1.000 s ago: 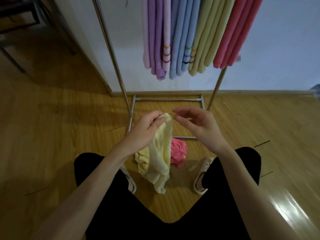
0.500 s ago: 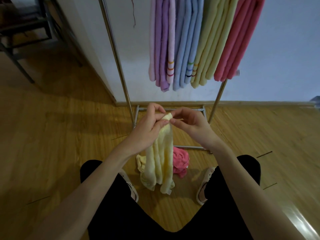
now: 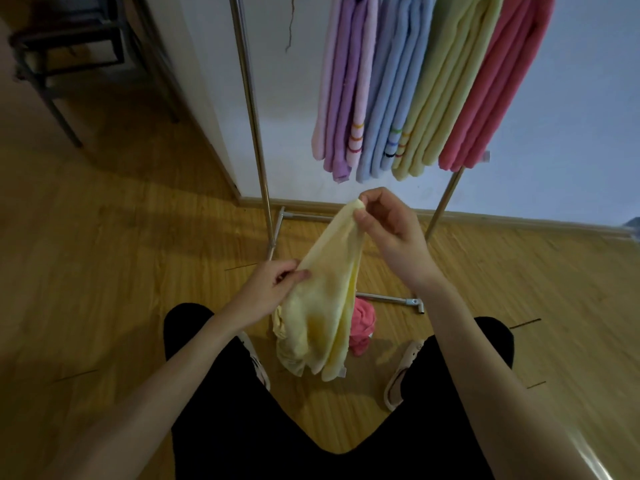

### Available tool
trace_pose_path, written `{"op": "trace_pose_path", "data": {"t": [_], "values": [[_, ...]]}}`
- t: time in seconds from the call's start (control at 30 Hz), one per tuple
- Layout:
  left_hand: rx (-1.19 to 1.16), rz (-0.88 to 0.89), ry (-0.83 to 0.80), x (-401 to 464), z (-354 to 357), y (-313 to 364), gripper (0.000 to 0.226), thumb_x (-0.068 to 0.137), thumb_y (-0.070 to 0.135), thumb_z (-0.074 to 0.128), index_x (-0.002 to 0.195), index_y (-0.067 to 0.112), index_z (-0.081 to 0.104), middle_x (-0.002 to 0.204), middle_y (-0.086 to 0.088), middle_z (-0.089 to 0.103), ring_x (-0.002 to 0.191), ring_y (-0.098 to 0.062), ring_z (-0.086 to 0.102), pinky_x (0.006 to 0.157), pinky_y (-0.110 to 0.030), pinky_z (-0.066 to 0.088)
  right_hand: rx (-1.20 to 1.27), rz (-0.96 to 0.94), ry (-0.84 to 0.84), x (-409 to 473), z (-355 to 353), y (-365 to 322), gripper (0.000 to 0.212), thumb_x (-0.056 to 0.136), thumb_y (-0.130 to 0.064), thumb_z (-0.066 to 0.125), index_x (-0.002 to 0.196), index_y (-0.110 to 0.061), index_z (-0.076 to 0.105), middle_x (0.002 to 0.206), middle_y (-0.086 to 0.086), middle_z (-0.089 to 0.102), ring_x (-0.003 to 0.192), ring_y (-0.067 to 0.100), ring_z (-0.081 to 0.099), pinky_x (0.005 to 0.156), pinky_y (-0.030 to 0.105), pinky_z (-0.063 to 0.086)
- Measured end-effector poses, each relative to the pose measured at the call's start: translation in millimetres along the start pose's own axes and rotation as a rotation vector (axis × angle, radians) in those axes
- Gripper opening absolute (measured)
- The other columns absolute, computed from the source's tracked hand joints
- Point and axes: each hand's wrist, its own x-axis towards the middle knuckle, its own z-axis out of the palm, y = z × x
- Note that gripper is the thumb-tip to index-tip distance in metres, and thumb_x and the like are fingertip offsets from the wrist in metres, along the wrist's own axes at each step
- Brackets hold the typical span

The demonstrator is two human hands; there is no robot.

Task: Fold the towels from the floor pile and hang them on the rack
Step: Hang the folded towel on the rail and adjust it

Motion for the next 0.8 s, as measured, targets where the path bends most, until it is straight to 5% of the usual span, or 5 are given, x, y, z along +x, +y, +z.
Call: {"op": "trace_pose_path", "data": {"t": [0.13, 0.33, 0.5, 0.67, 0.8], "values": [[0.096, -0.064, 0.066, 3, -3, -12, 0.036, 0.094, 0.024, 0.057, 0.059, 0.019, 0.051, 0.048, 0.015, 0.047, 0.045, -0.003, 0.043, 0.049, -0.022, 0.031, 0.001, 0.007, 0.123, -4, -6, 4, 0.004, 0.093, -0.007, 0.057, 0.092, -0.01, 0.057, 0.079, 0.009, 0.053, 0.073, 0.017, 0.049, 0.065, 0.033, 0.041], [-0.043, -0.055, 0.36, 15, -8, 11, 0.017, 0.093, 0.012, 0.056, 0.084, 0.01, 0.07, 0.087, -0.029, 0.064, 0.083, -0.043, 0.06, 0.067, -0.041, 0.045, -0.122, 0.065, 0.292, -29, -21, 24, 0.009, 0.088, -0.002, 0.063, 0.094, -0.005, 0.057, 0.078, 0.005, 0.061, 0.069, 0.011, 0.058, 0.064, 0.023, 0.049], [-0.128, -0.027, 0.459, 14, -8, 34, 0.017, 0.092, 0.012, 0.055, 0.083, 0.005, 0.067, 0.079, -0.019, 0.065, 0.072, -0.031, 0.06, 0.064, -0.041, 0.048, -0.34, -0.016, 0.2, -54, -23, 27, 0.023, 0.086, 0.001, 0.06, 0.101, -0.01, 0.047, 0.078, 0.004, 0.053, 0.064, 0.013, 0.053, 0.058, 0.023, 0.046], [-0.156, -0.039, 0.527, 14, -7, 47, 0.016, 0.092, 0.011, 0.054, 0.082, 0.015, 0.065, 0.073, -0.008, 0.061, 0.069, -0.021, 0.057, 0.061, -0.035, 0.044, -0.556, -0.095, 0.061, -64, -14, 28, 0.004, 0.083, -0.008, 0.049, 0.087, -0.01, 0.048, 0.083, 0.0, 0.05, 0.063, 0.018, 0.05, 0.053, 0.04, 0.046], [-0.144, -0.048, 0.588, 17, -6, 56, 0.016, 0.093, 0.012, 0.051, 0.084, 0.015, 0.064, 0.078, -0.009, 0.062, 0.074, -0.027, 0.062, 0.065, -0.042, 0.052, -0.66, -0.182, -0.062, -70, 3, 33, 0.013, 0.084, -0.015, 0.044, 0.077, -0.009, 0.054, 0.08, -0.003, 0.047, 0.056, 0.01, 0.042, 0.046, 0.026, 0.039]]}}
